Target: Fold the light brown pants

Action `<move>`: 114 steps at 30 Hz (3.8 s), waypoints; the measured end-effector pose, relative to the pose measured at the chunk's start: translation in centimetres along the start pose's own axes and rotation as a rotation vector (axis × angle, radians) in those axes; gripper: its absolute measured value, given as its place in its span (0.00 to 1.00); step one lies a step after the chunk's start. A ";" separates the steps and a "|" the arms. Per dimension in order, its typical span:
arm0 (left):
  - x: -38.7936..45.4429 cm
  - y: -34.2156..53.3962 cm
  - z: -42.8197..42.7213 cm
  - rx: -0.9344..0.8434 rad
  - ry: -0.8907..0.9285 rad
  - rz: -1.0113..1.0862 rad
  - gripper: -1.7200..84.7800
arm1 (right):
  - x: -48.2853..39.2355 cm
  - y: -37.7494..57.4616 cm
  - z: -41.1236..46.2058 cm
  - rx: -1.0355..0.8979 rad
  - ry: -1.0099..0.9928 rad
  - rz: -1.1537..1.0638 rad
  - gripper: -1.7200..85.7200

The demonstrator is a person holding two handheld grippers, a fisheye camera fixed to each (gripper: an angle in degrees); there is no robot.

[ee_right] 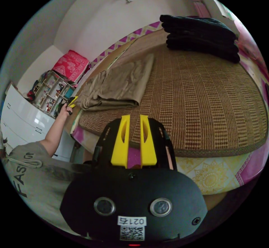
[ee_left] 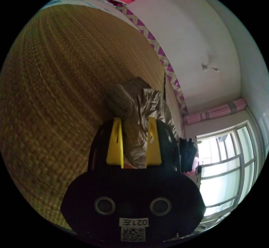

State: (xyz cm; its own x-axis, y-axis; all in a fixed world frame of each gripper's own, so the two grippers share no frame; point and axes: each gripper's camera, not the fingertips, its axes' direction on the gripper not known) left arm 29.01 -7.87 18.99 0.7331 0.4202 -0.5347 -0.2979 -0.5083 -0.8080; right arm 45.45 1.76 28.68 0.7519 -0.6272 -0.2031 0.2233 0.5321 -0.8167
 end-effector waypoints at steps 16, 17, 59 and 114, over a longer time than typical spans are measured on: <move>42.9 25.0 1.0 0.307 -0.051 0.894 0.01 | 8.4 -3.0 -7.1 -0.005 -0.081 0.072 0.04; 47.3 29.6 2.9 0.293 -0.047 1.014 0.01 | 8.8 -3.2 -7.7 0.002 -0.092 0.075 0.04; 46.2 47.5 29.4 -0.131 -0.109 0.864 0.09 | 12.6 -45.2 7.0 -0.234 -0.216 0.037 0.08; 30.3 33.4 30.4 0.003 -0.011 0.726 0.02 | 13.8 -43.7 0.0 0.060 -0.135 -0.149 0.03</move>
State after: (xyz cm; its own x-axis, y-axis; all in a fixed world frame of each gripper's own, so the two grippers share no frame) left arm 22.66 10.78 -31.70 0.3435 -0.0148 -0.9390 -0.7088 -0.6601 -0.2489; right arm 46.10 -30.16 61.60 0.7830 -0.6220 -0.0048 0.3718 0.4742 -0.7981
